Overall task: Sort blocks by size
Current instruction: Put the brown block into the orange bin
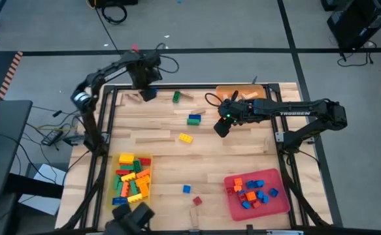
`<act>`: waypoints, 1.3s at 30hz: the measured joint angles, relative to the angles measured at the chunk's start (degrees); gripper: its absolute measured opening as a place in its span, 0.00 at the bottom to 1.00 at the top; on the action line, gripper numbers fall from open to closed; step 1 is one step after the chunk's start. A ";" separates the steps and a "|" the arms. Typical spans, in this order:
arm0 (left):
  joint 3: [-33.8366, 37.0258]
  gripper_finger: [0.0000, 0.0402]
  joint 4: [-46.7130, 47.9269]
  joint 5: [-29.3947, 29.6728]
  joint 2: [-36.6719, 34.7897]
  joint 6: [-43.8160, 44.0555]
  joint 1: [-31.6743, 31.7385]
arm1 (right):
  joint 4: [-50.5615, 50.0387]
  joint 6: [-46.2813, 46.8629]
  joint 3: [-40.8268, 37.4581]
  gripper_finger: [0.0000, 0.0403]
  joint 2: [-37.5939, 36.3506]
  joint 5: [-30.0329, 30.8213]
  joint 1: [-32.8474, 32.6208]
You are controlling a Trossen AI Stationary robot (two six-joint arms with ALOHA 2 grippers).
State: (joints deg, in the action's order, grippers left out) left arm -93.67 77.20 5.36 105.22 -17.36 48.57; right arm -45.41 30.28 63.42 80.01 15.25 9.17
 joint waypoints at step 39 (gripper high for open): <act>-0.83 0.42 4.98 23.57 24.10 -24.29 0.18 | 8.01 7.19 0.00 0.51 -0.02 0.30 2.55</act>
State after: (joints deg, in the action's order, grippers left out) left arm -94.50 82.18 28.93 129.32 -41.65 48.75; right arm -37.40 37.47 63.42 79.99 15.55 11.72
